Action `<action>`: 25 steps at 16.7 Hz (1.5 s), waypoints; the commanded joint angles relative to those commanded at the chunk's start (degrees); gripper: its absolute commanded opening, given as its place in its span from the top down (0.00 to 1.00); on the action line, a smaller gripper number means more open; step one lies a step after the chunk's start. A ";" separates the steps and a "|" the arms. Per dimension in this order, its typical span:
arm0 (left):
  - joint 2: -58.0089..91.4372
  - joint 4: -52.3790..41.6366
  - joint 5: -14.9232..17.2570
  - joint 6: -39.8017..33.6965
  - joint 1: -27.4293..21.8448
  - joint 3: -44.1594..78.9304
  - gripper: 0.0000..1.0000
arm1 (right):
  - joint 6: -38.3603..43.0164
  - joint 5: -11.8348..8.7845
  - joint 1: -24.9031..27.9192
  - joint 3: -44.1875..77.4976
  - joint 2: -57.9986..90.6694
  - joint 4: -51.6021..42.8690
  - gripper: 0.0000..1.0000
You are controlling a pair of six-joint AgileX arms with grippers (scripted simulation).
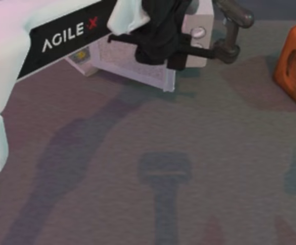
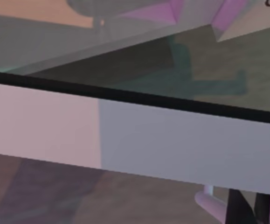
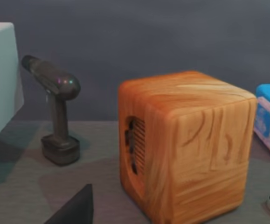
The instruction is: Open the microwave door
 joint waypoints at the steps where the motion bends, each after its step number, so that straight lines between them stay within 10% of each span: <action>1: 0.00 0.00 0.00 0.00 0.00 0.00 1.00 | 0.00 0.00 0.00 0.00 0.00 0.00 0.00; 25: -5.64 4.06 3.58 6.55 1.21 -8.75 1.00 | 0.00 0.00 0.00 0.00 0.00 0.00 0.00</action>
